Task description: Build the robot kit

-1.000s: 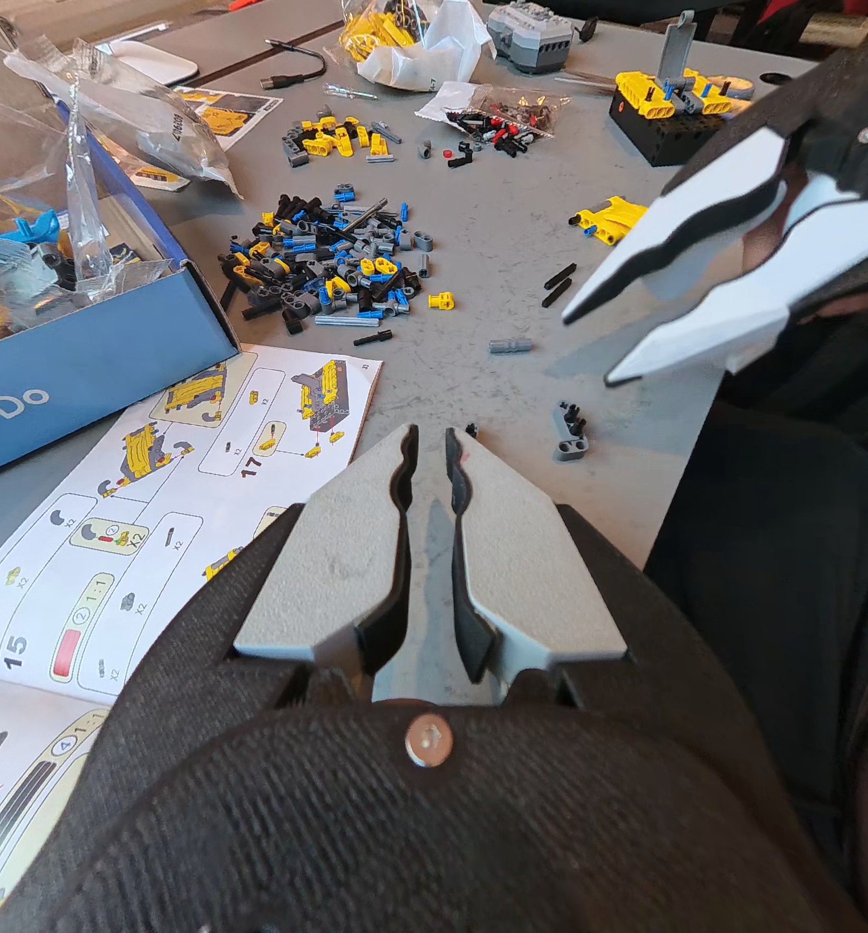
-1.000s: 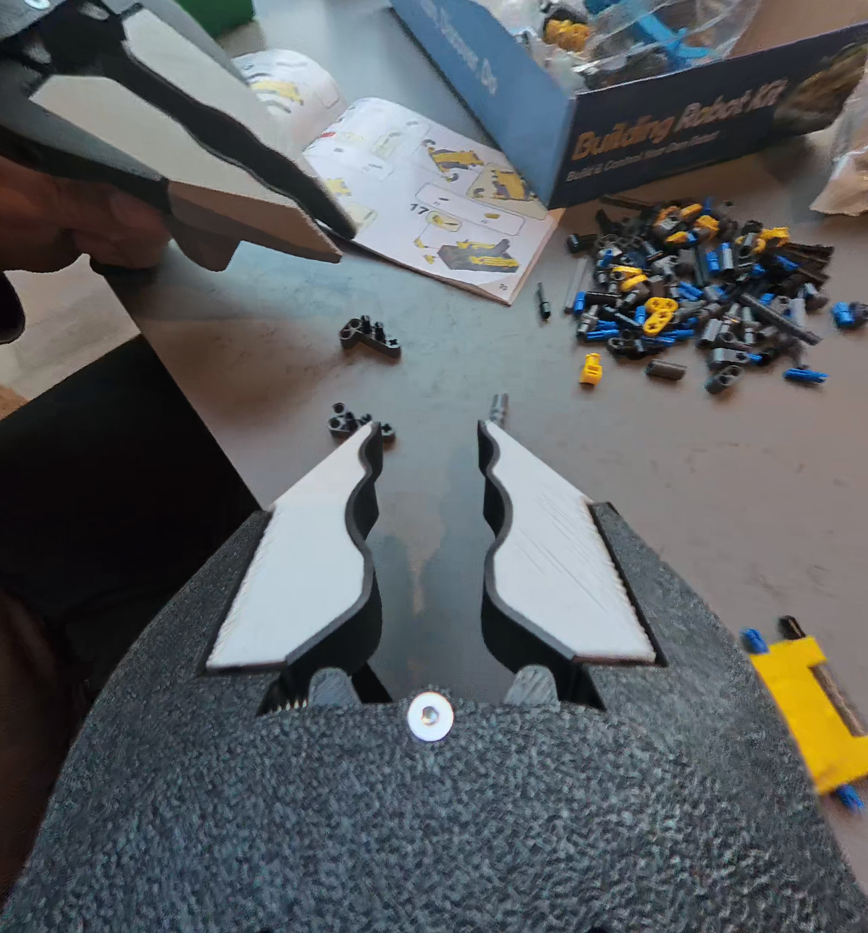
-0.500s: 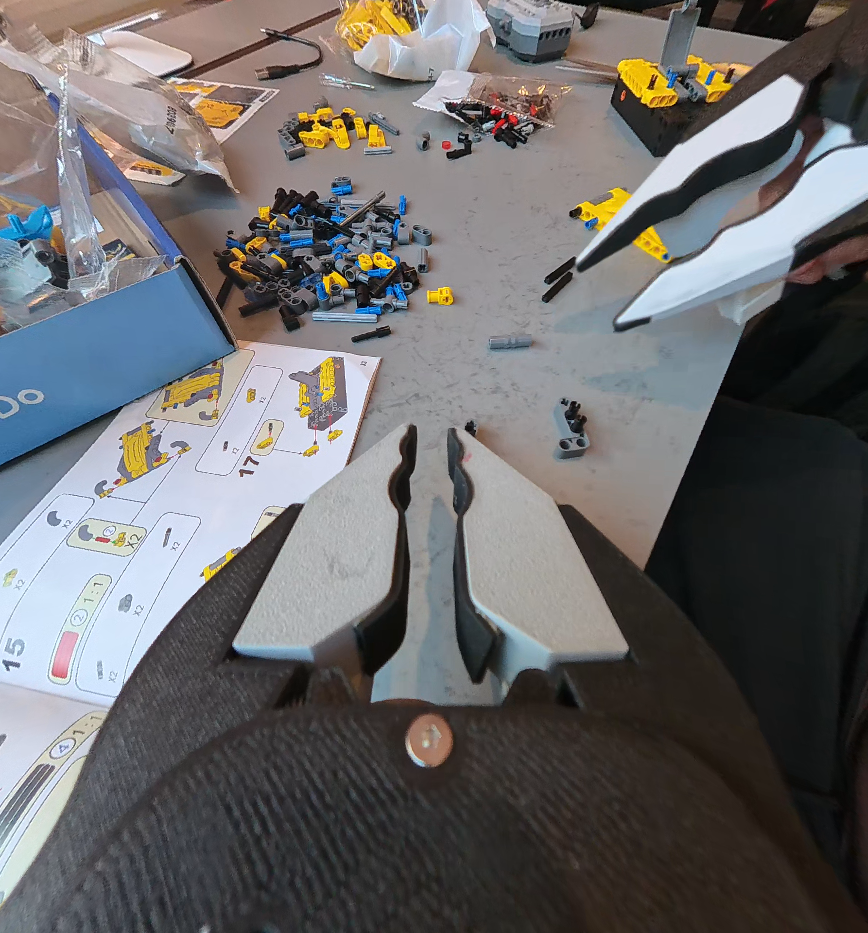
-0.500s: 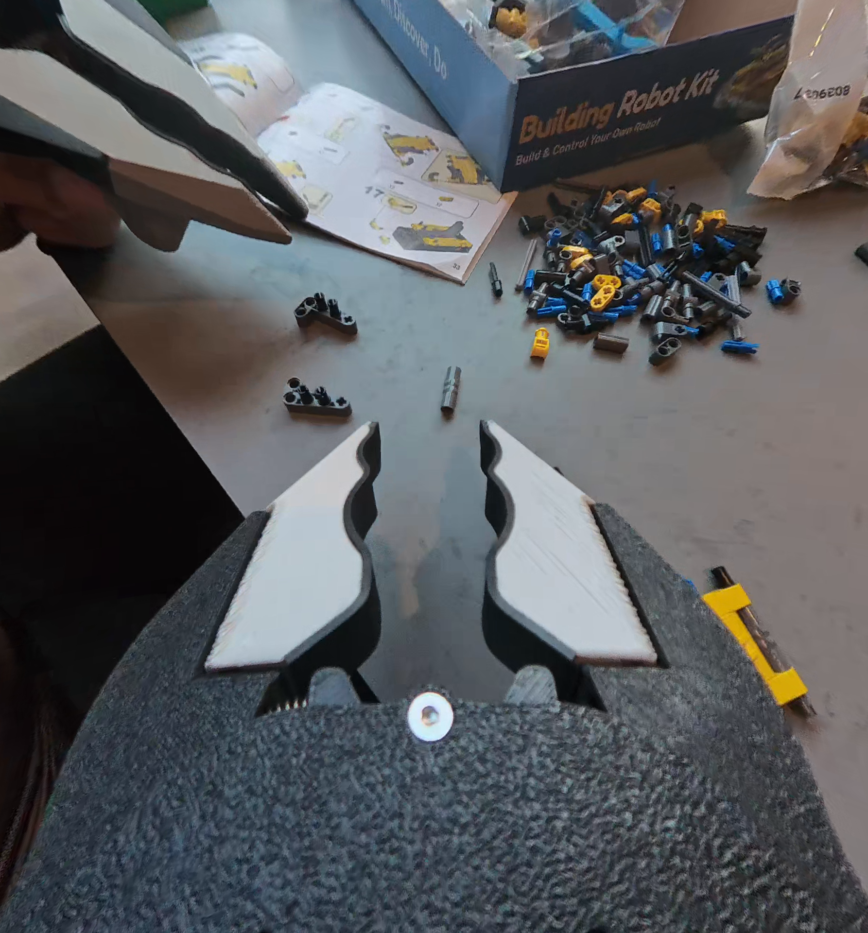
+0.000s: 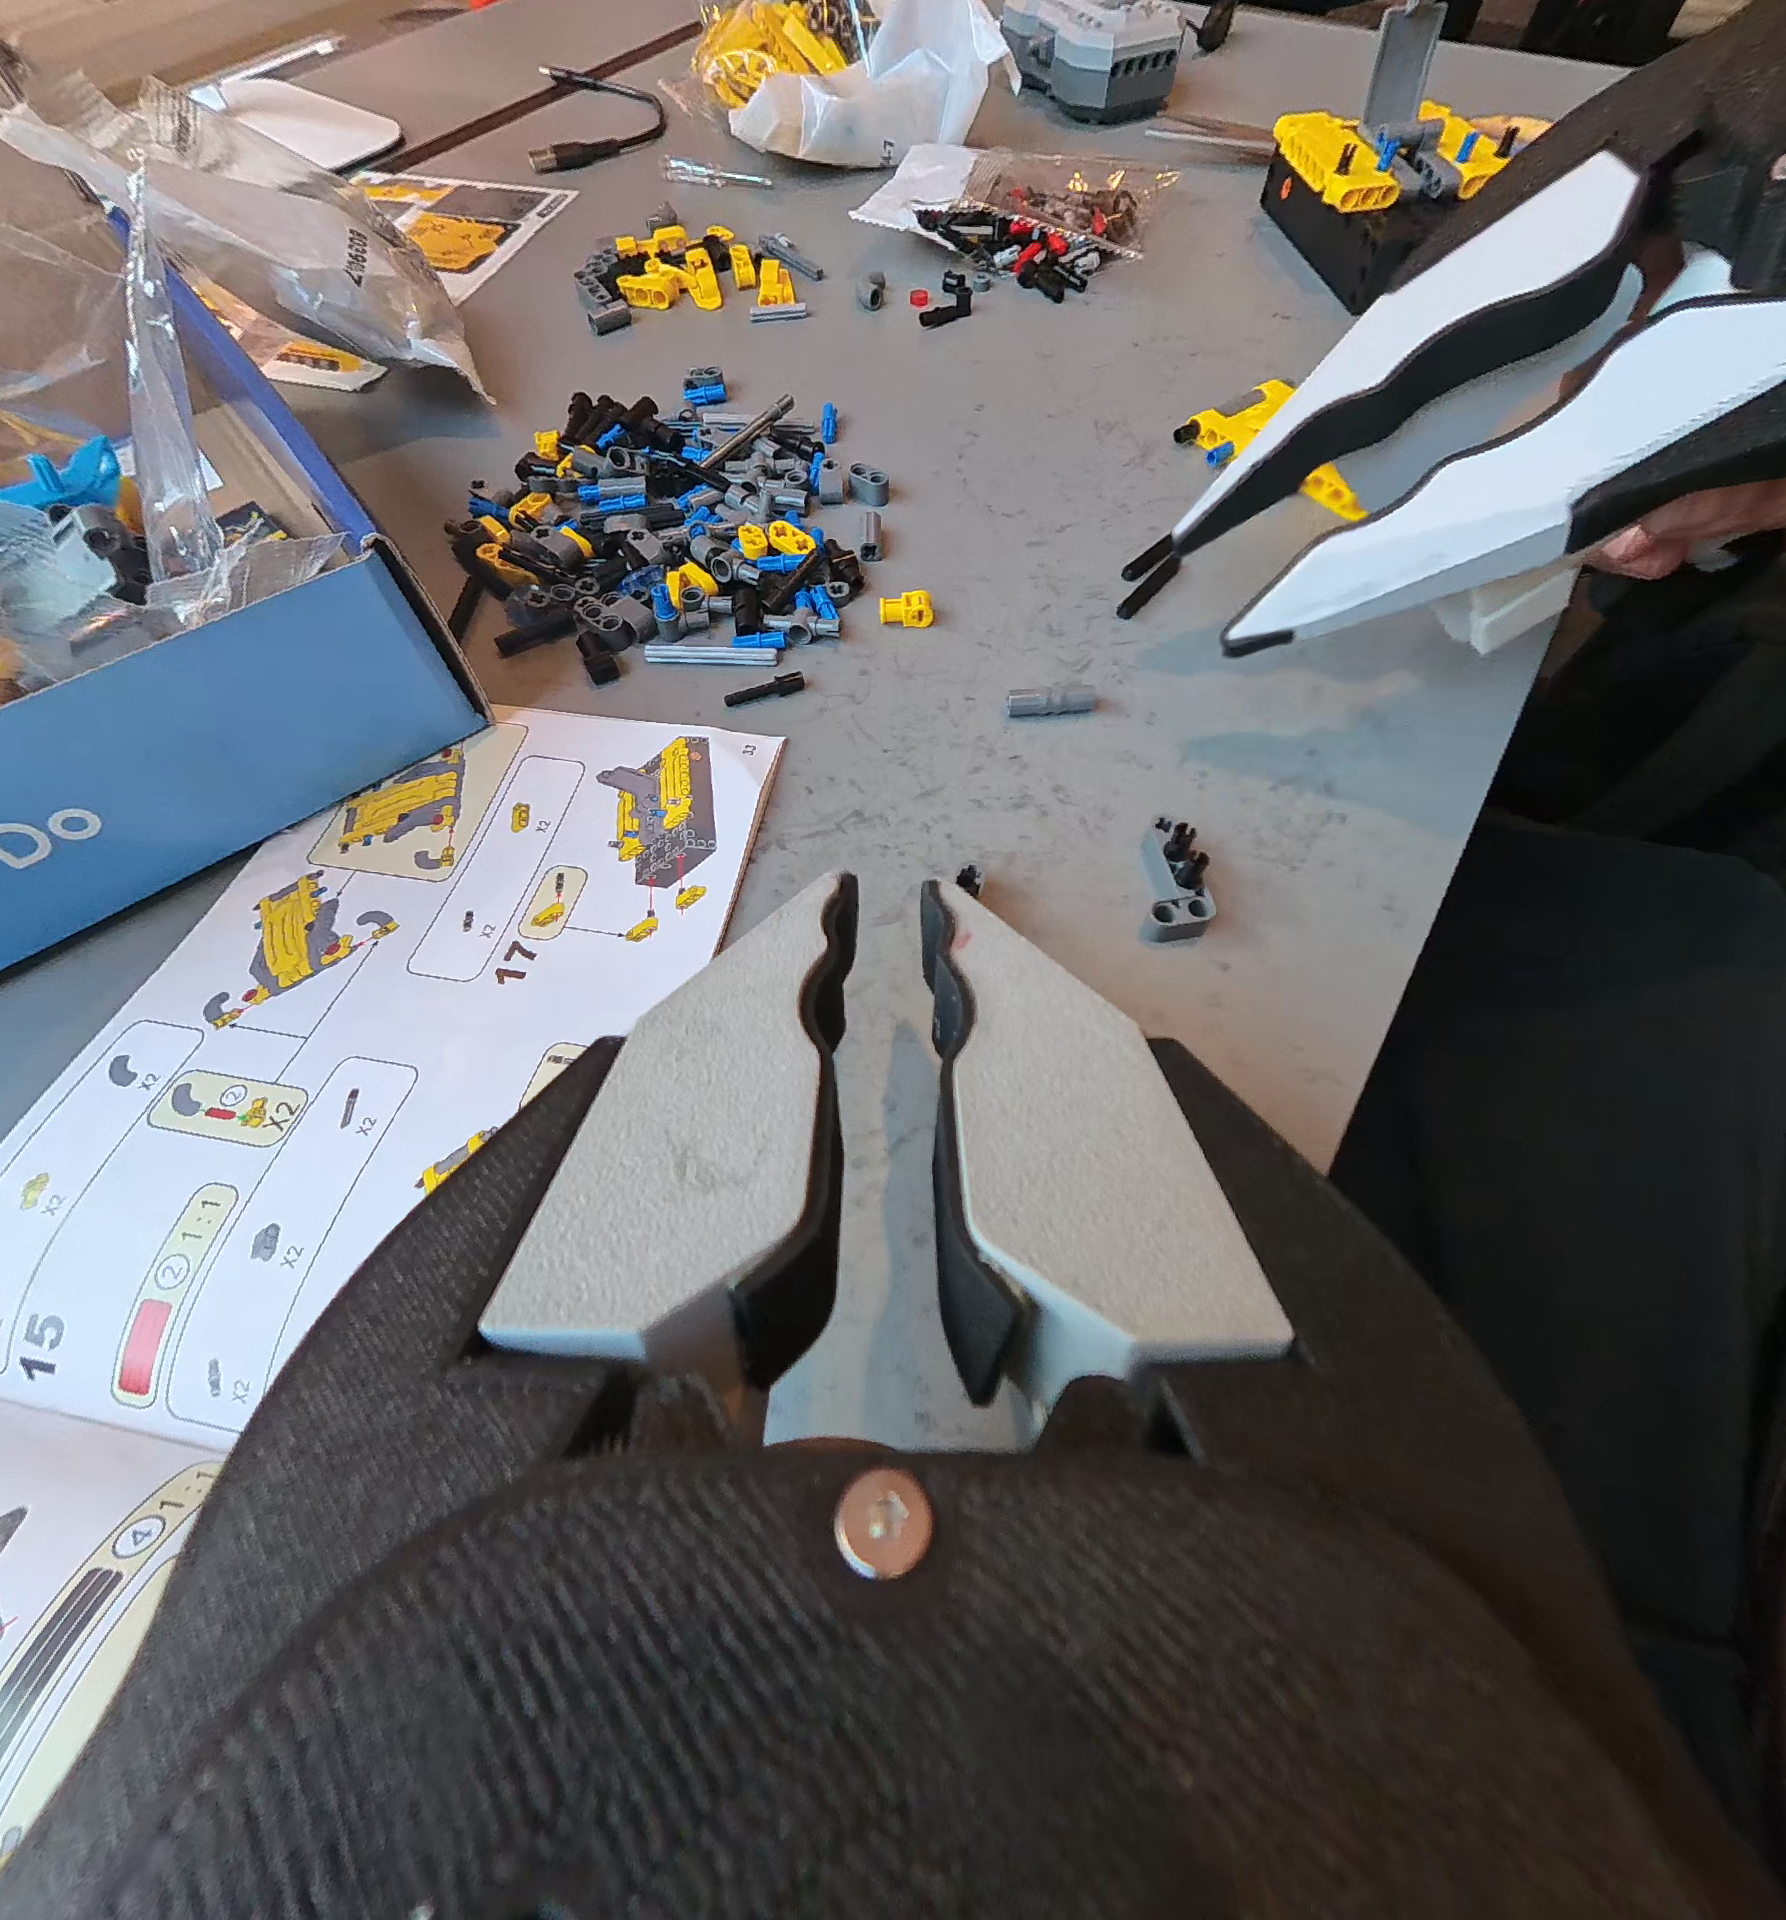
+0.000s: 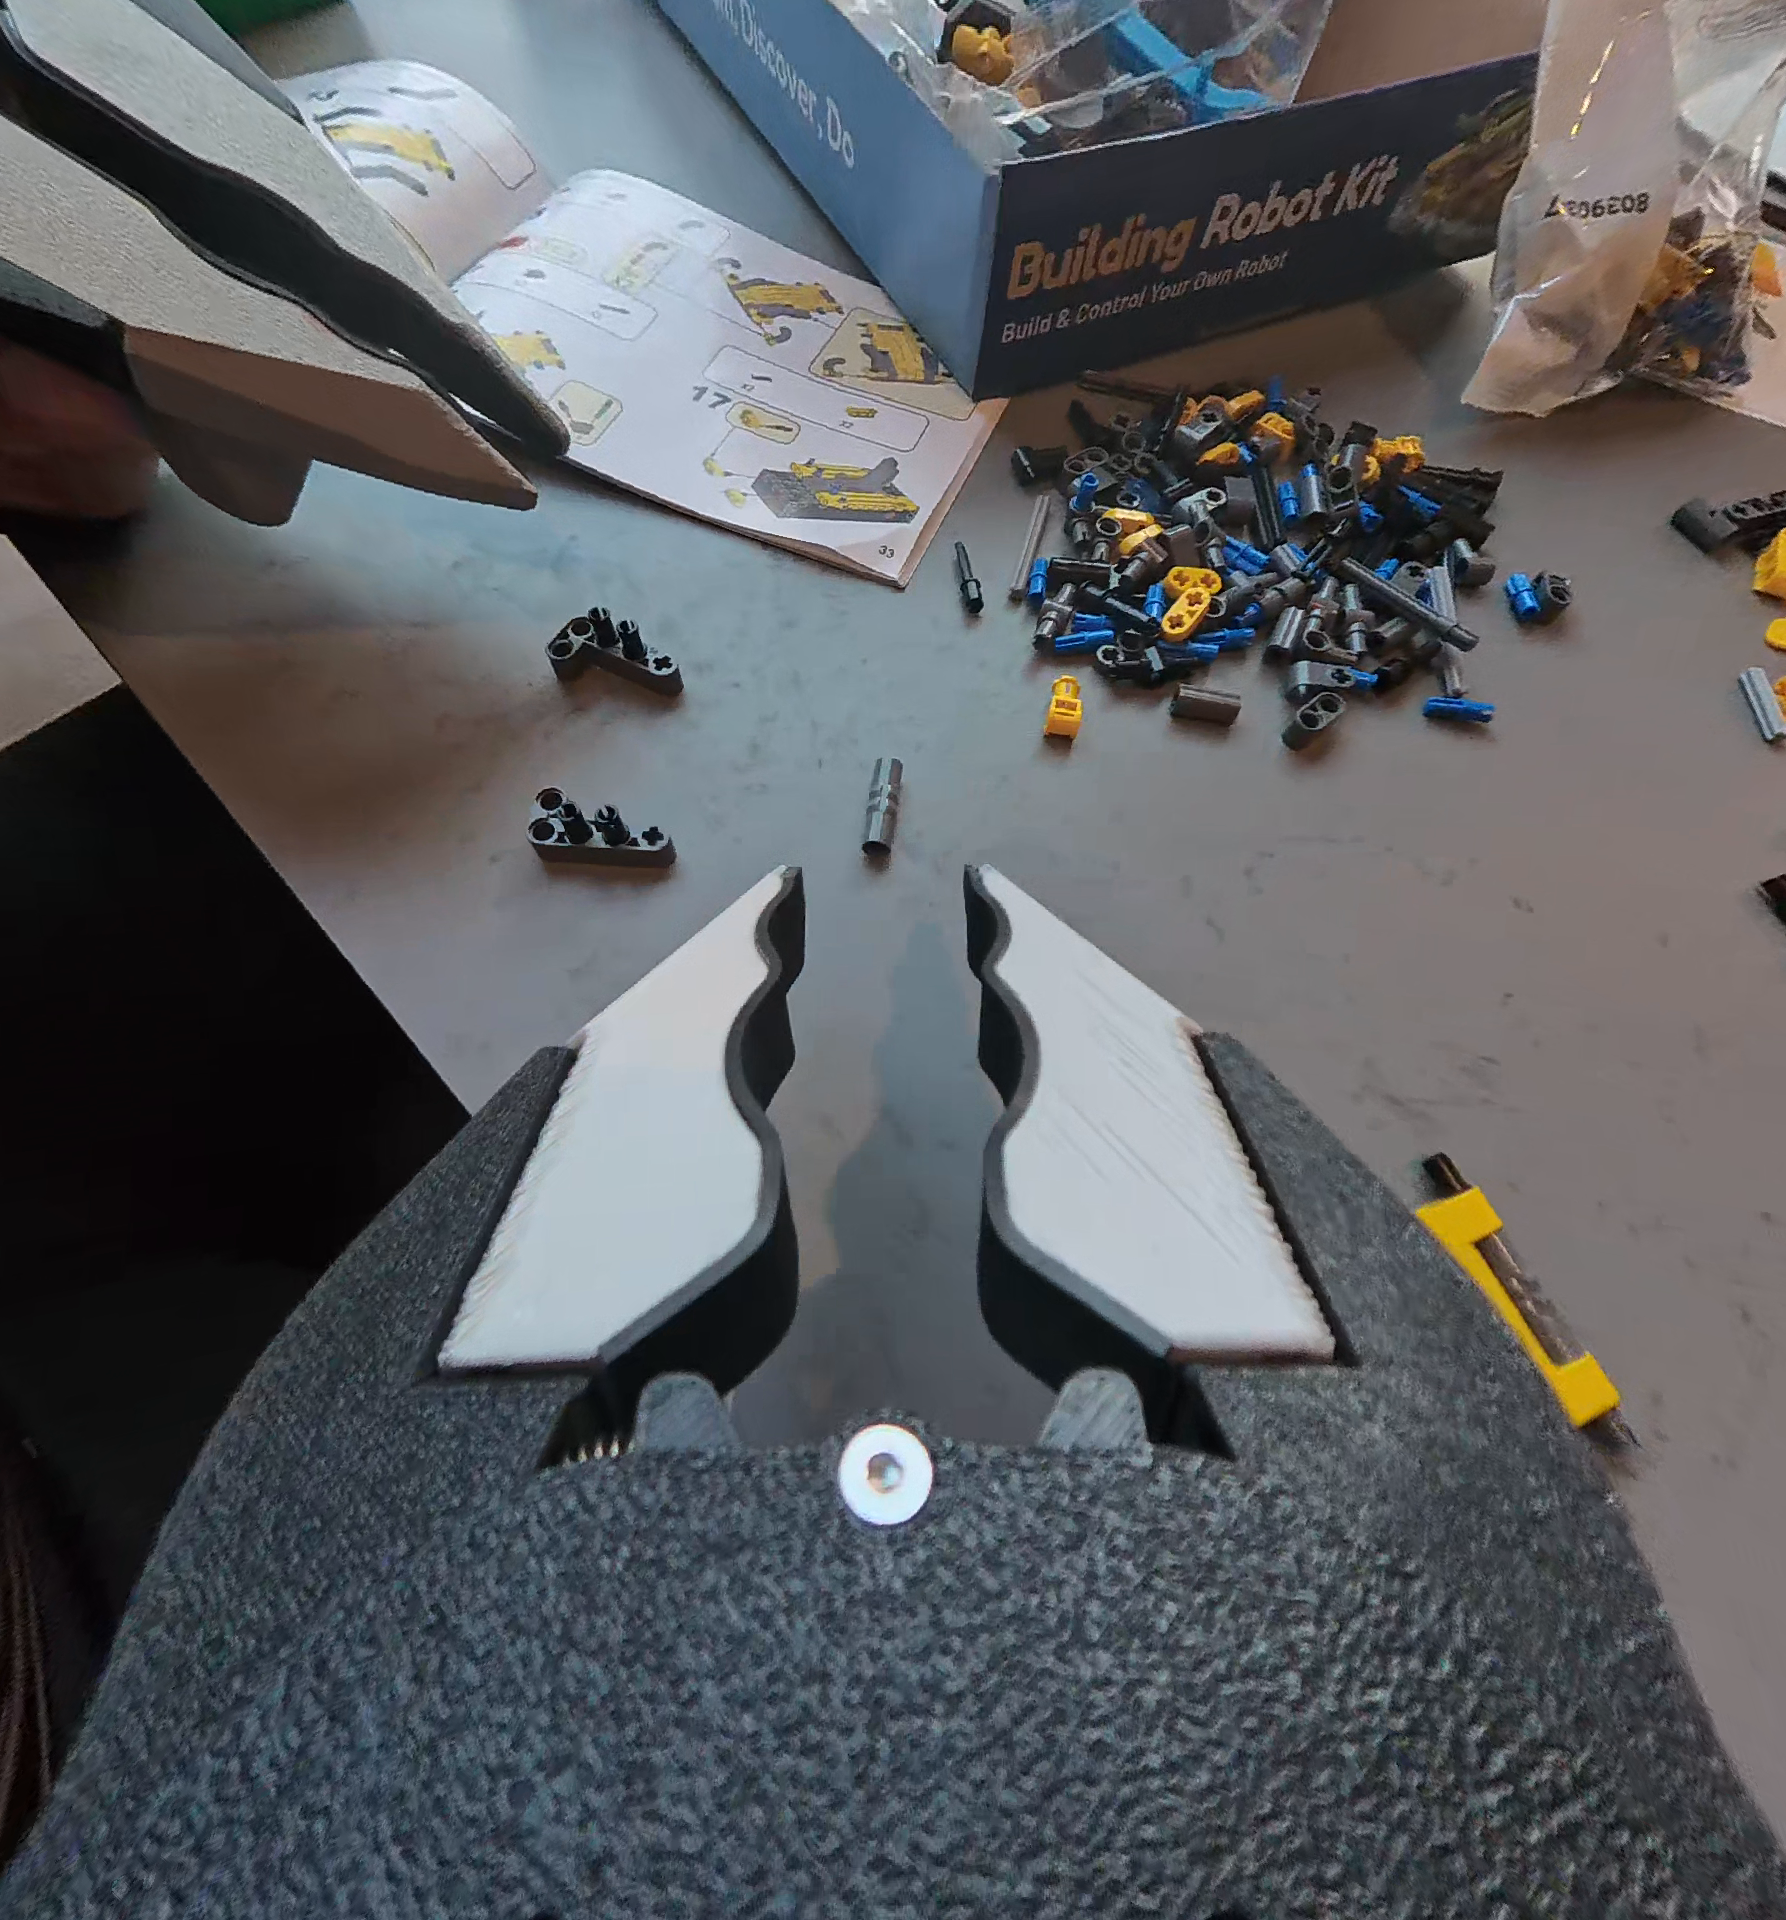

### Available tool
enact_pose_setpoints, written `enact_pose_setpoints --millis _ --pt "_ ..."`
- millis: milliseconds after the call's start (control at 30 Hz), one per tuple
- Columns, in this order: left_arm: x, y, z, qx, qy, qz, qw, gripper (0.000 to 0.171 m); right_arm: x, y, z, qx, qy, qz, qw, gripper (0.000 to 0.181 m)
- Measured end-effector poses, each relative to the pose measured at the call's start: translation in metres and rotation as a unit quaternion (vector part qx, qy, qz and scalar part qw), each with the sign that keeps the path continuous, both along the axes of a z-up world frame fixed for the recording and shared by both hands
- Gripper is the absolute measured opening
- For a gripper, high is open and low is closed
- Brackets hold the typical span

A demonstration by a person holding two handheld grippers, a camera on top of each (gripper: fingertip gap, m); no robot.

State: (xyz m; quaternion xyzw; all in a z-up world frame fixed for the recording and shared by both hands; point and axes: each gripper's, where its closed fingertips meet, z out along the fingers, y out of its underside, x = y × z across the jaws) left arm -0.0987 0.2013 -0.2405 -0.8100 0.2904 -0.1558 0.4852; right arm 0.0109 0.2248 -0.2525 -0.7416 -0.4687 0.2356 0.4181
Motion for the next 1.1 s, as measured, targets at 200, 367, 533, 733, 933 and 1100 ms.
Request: enact_pose_setpoints --millis 200,367,533,733,933,1100 --pt "0.002 -0.001 -0.001 0.005 0.014 -0.004 1.0 0.009 -0.012 -0.002 -0.007 -0.002 -0.022 0.011 1.0 0.03" --pt "0.002 -0.001 0.001 0.013 0.013 -0.003 1.0 0.009 -0.021 -0.001 -0.009 0.01 -0.037 0.013 0.999 0.03" --pt "0.002 -0.002 0.0 0.013 0.016 -0.004 1.0 0.009 -0.025 0.005 -0.01 0.017 -0.051 0.013 0.998 0.029" --pt "0.003 -0.002 -0.001 0.007 0.014 -0.007 1.0 0.009 -0.03 0.004 -0.013 -0.02 -0.042 0.033 0.998 0.031" --pt "0.004 -0.002 -0.003 0.003 0.018 -0.012 1.0 0.008 -0.032 0.006 -0.022 -0.047 -0.056 0.04 0.997 0.03" --pt "0.004 -0.002 -0.003 0.001 0.016 -0.011 1.0 0.007 -0.035 0.008 -0.023 -0.055 -0.057 0.045 0.996 0.03"
